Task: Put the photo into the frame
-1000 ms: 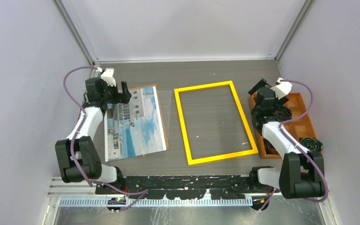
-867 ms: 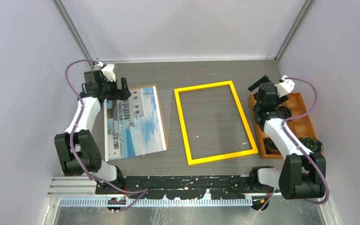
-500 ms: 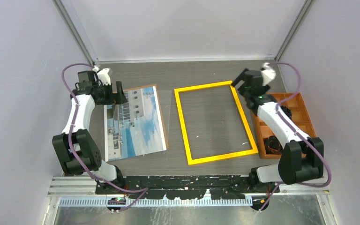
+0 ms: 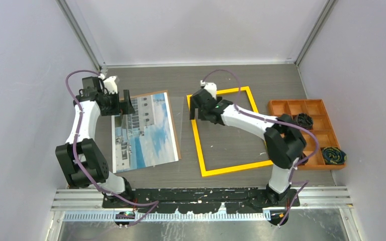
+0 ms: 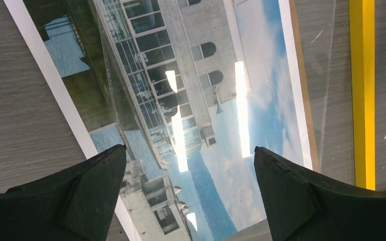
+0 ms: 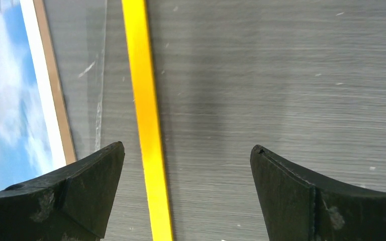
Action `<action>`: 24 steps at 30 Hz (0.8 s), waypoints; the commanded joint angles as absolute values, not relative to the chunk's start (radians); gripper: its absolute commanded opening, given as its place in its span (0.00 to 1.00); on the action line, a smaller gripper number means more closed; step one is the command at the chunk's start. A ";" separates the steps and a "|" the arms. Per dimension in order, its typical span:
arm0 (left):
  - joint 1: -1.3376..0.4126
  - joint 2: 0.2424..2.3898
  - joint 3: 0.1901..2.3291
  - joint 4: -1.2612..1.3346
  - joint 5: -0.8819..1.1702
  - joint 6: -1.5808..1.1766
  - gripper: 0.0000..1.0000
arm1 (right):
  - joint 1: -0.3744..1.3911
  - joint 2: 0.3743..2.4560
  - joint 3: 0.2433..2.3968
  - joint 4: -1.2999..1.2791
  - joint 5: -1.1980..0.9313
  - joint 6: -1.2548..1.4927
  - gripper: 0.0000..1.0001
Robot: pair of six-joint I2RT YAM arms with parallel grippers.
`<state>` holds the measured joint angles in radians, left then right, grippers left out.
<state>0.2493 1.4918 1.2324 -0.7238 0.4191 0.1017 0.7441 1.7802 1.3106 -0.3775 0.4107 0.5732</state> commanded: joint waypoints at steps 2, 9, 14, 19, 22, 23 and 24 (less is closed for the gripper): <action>0.256 1.482 1.243 -0.789 0.415 0.144 1.00 | 0.814 1.889 1.411 -0.460 0.421 0.572 1.00; 0.251 1.460 1.193 -0.813 0.484 0.176 1.00 | 0.873 1.963 1.426 -0.460 0.398 0.588 1.00; 0.233 1.452 1.183 -0.833 0.461 0.199 1.00 | 0.882 1.974 1.386 -0.451 0.394 0.621 0.92; 0.232 1.441 1.177 -0.825 0.454 0.200 1.00 | 0.892 1.973 1.299 -0.411 0.373 0.675 0.77; 0.221 1.446 1.186 -0.832 0.453 0.202 1.00 | 0.905 1.964 1.252 -0.390 0.376 0.696 0.71; 0.215 1.448 1.190 -0.837 0.449 0.202 1.00 | 0.910 1.958 1.241 -0.385 0.378 0.702 0.68; 0.206 1.450 1.192 -0.841 0.442 0.204 1.00 | 0.914 1.952 1.231 -0.382 0.381 0.707 0.64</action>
<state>0.2302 1.4742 1.1809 -0.8215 0.4450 0.1902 0.8925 1.9667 1.2907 -0.3946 0.4026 0.6434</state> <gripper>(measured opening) 0.996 0.698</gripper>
